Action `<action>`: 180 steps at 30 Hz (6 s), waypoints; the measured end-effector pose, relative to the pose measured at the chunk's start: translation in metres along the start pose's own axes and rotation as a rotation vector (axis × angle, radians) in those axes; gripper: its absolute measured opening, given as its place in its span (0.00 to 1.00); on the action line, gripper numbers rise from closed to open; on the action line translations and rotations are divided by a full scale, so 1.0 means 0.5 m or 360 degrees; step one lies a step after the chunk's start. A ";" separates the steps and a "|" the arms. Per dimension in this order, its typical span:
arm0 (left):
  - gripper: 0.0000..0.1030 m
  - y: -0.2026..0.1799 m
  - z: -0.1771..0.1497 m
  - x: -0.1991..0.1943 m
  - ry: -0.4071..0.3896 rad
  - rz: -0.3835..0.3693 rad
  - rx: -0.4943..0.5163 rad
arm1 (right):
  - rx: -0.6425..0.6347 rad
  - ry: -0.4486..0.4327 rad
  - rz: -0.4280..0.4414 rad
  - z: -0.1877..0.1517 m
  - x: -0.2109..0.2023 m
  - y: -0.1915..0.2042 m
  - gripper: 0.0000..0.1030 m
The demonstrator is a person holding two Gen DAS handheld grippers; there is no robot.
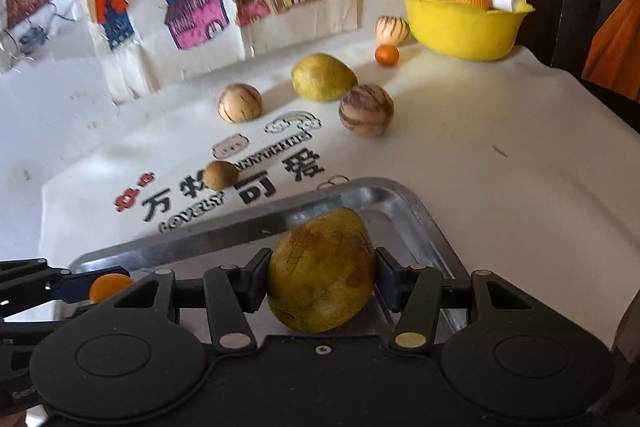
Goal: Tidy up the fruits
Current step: 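Carry the orange in the left tool while the right tool carries the pear to the tray, then open the left tool releasing the orange while the right tool releases the pear into the tray, then move both open tools back toward the fruits on the cloth, then grasp the small brown round fruit with the left tool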
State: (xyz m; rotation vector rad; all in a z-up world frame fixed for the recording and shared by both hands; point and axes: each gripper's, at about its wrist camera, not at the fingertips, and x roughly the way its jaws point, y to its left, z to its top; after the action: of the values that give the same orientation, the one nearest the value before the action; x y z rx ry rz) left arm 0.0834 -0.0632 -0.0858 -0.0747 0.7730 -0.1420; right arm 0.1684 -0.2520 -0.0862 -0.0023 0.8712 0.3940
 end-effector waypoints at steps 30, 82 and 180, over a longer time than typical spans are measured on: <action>0.41 -0.016 -0.010 0.025 -0.0003 0.0034 0.0080 | -0.0010 0.0011 -0.0023 -0.012 0.019 0.000 0.55; 0.99 0.060 0.026 -0.091 -0.0228 0.0034 -0.0183 | 0.0061 -0.0444 0.0142 0.019 -0.236 0.085 0.99; 0.29 0.029 0.155 0.217 0.0035 0.0102 0.0008 | -0.0092 -0.0069 0.0197 0.239 0.193 -0.096 0.99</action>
State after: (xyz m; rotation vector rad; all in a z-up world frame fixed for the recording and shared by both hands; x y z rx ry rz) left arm 0.2159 -0.0645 -0.1072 -0.0435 0.7961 -0.0837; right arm 0.3292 -0.2450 -0.0882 0.0069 0.8192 0.5334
